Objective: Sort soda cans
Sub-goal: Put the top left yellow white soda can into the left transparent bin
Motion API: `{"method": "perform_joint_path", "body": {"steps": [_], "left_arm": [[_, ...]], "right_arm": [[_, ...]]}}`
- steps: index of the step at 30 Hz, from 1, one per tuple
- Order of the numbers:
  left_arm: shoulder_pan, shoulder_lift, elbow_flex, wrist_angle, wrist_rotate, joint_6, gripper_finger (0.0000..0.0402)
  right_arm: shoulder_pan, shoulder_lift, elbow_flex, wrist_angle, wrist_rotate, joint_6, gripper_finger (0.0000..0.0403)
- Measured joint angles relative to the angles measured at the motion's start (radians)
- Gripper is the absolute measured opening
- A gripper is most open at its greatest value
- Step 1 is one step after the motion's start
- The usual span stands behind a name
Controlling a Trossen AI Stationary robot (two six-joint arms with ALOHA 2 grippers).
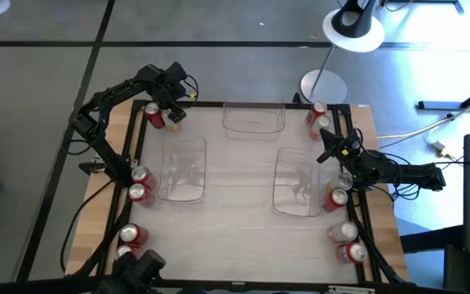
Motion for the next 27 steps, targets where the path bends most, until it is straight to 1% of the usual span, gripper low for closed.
{"method": "perform_joint_path", "body": {"steps": [8,17,21,24,27], "left_arm": [[0.008,0.0,0.0,-0.005,0.006,0.039,0.0295],[0.007,0.003,0.008,-0.017,-0.002,0.02,0.0295],[0.003,0.003,0.008,-0.014,-0.028,0.01,0.0297],[0.0,0.004,0.007,-0.02,-0.046,0.008,0.0315],[0.001,0.007,0.003,-0.027,-0.052,0.008,0.0352]], "right_arm": [[0.0,0.0,0.0,0.0,0.007,-0.024,0.0001],[0.0,0.0,0.0,0.0,0.008,-0.025,0.0001],[0.0,0.0,0.0,0.0,0.01,-0.025,0.0001],[0.0,0.0,0.0,0.0,0.01,-0.025,0.0001],[0.0,0.0,0.0,0.0,0.01,-0.025,0.0001]]}}
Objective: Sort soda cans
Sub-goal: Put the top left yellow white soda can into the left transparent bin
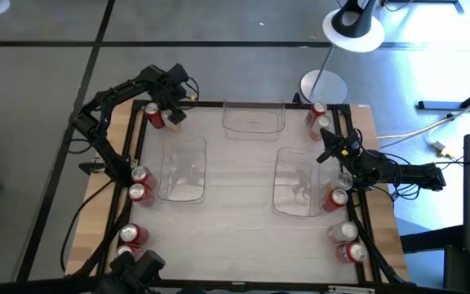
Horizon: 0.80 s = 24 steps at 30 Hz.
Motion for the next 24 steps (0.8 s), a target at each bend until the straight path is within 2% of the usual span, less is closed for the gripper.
{"method": "perform_joint_path", "body": {"steps": [3,5,11,24], "left_arm": [[-0.005,-0.001,0.0,-0.013,-0.005,0.034,0.0387],[-0.008,-0.001,0.001,-0.012,-0.006,0.044,0.0396],[-0.009,-0.003,-0.006,-0.007,-0.006,-0.038,0.0389],[-0.009,-0.005,-0.085,0.022,0.021,0.005,0.0388]], "right_arm": [[0.0,0.0,0.0,0.0,0.0,0.0,0.0001],[0.0,0.0,0.0,0.0,0.0,0.0,0.0001],[0.0,0.0,0.0,0.0,0.001,0.0,0.0001],[0.0,0.0,0.0,0.0,0.001,0.0,0.0001]]}}
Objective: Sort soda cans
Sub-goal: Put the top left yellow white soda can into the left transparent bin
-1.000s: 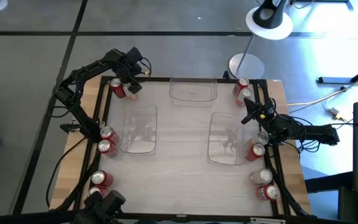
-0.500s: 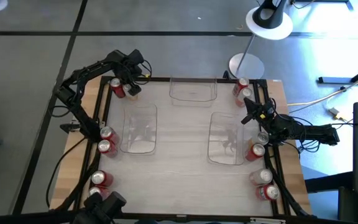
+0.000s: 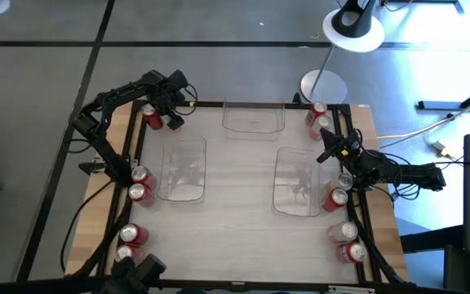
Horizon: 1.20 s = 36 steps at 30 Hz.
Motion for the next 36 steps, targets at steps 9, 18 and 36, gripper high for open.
{"method": "perform_joint_path", "body": {"steps": [9,18,36], "left_arm": [[0.0,0.0,-0.002,-0.001,0.024,0.002,0.0305],[-0.029,-0.027,0.073,-0.068,0.025,0.002,0.0257],[-0.36,-0.312,0.314,-0.346,-0.022,-0.285,0.0257]], "right_arm": [[0.0,0.0,0.0,0.0,0.0,0.0,0.0001],[0.0,0.0,0.0,0.0,0.0,-0.008,0.0001],[0.0,0.0,0.0,0.0,0.0,-0.026,0.0001]]}}
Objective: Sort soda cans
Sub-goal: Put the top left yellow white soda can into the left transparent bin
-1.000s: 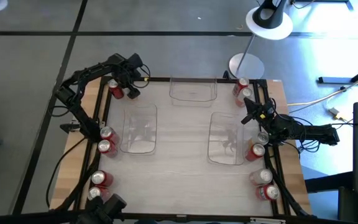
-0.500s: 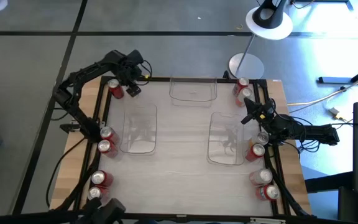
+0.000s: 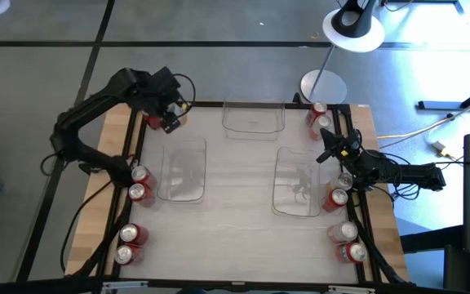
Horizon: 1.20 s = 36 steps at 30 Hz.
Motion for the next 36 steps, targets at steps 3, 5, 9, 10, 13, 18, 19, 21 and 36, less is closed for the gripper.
{"method": "perform_joint_path", "body": {"steps": [3,5,9,10,13,18,19,21,36], "left_arm": [[-0.078,-0.031,0.003,-0.031,0.05,-0.063,0.0257],[-0.135,-0.044,0.003,-0.042,0.076,-0.112,0.0257],[-0.254,-0.054,-0.007,-0.064,0.087,-0.212,0.0257],[-0.282,-0.054,-0.014,-0.061,0.087,-0.236,0.0257],[-0.363,-0.053,-0.048,-0.059,0.088,-0.305,0.0257],[-0.427,-0.053,-0.183,-0.038,0.113,-0.422,0.0257],[-0.427,-0.053,-0.215,-0.008,0.112,-0.424,0.0257],[-0.418,-0.053,-0.278,0.079,0.107,-0.423,0.0257],[-0.269,-0.045,-0.618,0.36,0.112,-0.342,0.0257]], "right_arm": [[0.0,0.0,0.0,0.0,0.0,0.0,0.0001],[0.0,0.0,0.0,0.0,0.0,0.0,0.0001],[0.0,0.0,0.0,0.0,-0.009,0.0,0.0001],[0.0,0.0,0.0,0.0,-0.01,0.0,0.0001],[0.0,0.0,0.0,0.0,-0.01,0.001,0.0001],[0.0,0.0,0.0,0.0,-0.02,0.002,0.0001],[0.0,0.0,0.0,0.0,-0.021,0.002,0.0001],[0.0,0.0,0.0,0.0,-0.021,0.002,0.0001],[0.0,0.0,0.0,0.0,-0.026,0.014,0.0001]]}}
